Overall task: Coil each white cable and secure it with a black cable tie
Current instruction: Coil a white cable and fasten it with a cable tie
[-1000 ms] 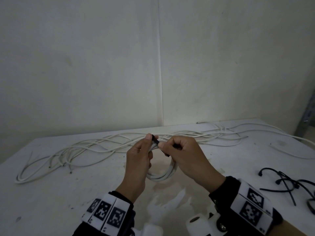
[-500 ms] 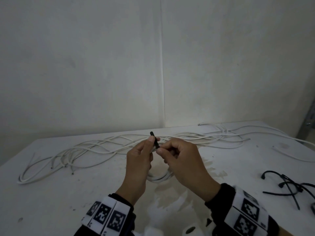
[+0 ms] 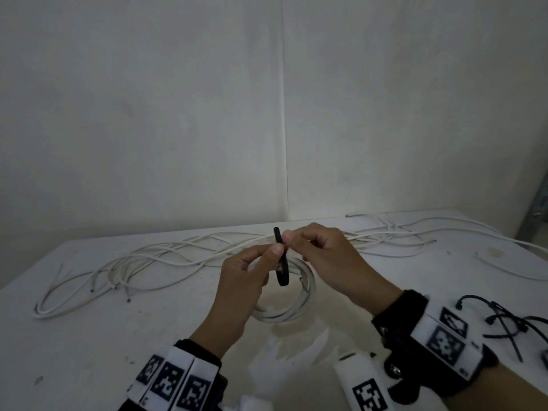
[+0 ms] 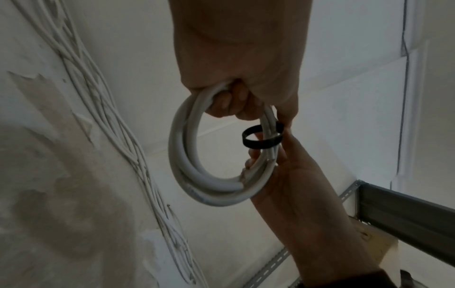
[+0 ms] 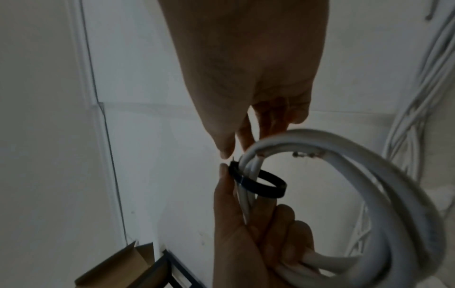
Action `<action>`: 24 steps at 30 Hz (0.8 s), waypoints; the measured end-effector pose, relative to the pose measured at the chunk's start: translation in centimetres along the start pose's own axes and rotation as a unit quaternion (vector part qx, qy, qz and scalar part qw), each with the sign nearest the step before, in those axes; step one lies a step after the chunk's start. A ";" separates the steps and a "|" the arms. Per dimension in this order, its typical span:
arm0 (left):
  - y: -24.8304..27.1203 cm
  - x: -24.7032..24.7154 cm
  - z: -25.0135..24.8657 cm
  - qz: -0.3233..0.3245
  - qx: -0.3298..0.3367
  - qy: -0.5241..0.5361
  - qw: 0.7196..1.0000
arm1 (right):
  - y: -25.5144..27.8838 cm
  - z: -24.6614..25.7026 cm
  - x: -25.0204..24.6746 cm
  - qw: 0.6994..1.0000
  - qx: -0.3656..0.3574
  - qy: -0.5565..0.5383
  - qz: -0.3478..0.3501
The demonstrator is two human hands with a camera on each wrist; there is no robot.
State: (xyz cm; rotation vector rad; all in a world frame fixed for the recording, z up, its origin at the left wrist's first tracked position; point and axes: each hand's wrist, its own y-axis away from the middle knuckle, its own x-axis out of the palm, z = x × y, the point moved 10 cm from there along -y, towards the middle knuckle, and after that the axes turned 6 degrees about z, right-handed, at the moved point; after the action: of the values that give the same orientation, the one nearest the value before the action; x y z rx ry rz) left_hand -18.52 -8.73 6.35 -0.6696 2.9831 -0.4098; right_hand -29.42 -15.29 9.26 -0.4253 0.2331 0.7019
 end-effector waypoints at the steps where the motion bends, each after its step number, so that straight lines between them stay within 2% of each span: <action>1: 0.1 0.3 -0.1 0.011 0.000 -0.005 1.000 | -0.3 0.0 0.4 1.000 -0.002 0.002 0.019; 4: 0.4 0.5 0.3 0.023 -0.011 -0.010 1.000 | -0.4 0.9 0.6 0.999 -0.030 0.009 0.024; 8: 0.5 0.4 0.8 0.024 -0.027 -0.012 0.999 | -0.5 2.1 -0.3 0.996 -0.079 0.038 -0.023; 11: 0.9 1.0 1.0 0.034 -0.031 -0.025 0.999 | -1.2 2.0 -2.4 0.993 -0.066 -0.020 -0.092; 13: 1.1 1.0 1.2 0.034 -0.032 -0.032 0.998 | -1.4 1.6 -3.1 0.992 -0.039 -0.052 -0.112; 19: 1.0 0.5 0.6 0.015 -0.028 -0.014 0.999 | -0.8 0.4 0.4 0.999 0.001 -0.046 0.001; 24: 0.7 1.2 -0.9 0.012 -0.005 -0.034 0.999 | -0.5 1.6 -0.5 0.998 -0.040 0.005 -0.051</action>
State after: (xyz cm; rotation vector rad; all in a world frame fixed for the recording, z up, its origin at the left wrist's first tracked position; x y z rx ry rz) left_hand -19.96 -8.45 7.03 -0.6347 2.9282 -0.3624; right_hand -29.39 -15.20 10.95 -0.5135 0.1927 0.6112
